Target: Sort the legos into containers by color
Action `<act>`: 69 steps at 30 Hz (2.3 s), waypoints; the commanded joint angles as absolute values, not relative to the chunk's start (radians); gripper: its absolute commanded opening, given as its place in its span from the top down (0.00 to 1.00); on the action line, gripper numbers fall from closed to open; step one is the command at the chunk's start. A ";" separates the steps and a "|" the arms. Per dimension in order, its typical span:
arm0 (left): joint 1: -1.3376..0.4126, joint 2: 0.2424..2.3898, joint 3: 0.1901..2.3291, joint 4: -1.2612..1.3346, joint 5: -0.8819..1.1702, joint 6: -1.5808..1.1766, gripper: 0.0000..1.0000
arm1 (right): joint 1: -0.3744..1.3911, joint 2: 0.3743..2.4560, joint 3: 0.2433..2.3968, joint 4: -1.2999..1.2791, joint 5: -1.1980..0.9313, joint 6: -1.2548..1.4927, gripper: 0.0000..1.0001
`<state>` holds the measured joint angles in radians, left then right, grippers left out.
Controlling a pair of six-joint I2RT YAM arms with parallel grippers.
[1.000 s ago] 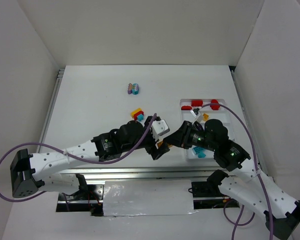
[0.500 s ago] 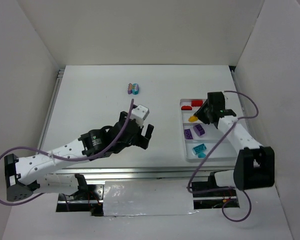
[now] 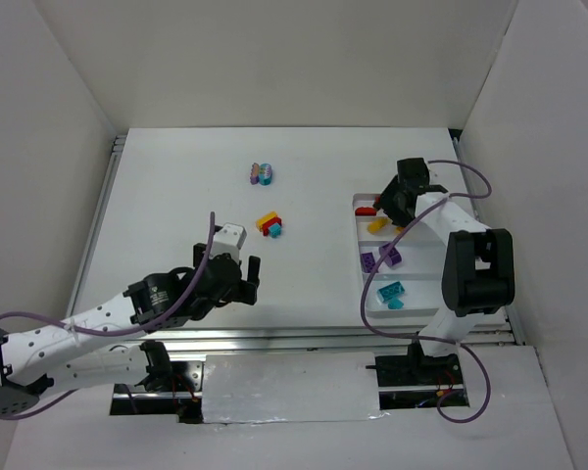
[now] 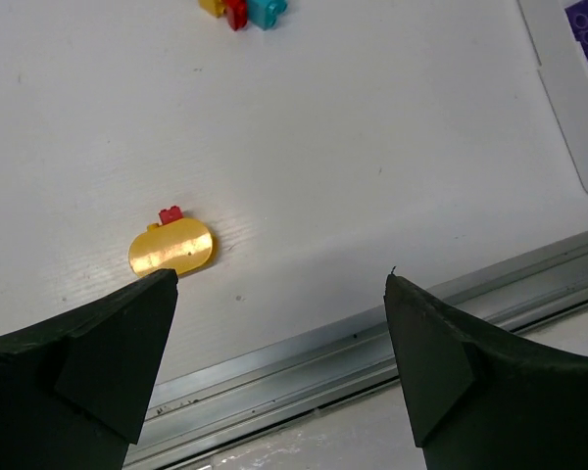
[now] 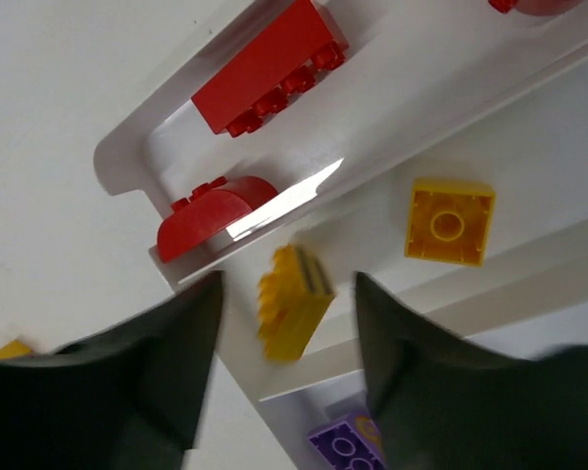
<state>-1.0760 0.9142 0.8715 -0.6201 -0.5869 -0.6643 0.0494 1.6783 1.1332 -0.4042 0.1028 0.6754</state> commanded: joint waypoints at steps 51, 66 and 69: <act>-0.706 0.847 0.891 -0.644 -0.204 -0.558 0.00 | 0.716 2.345 1.985 -0.618 0.038 0.040 0.10; -0.634 0.822 0.884 -0.623 -0.226 -0.627 0.01 | 0.721 1.903 1.515 -0.316 -0.109 0.173 0.85; -0.626 0.804 0.871 -0.571 -0.186 -0.689 0.01 | 0.736 1.674 1.222 -0.157 -0.242 0.152 0.84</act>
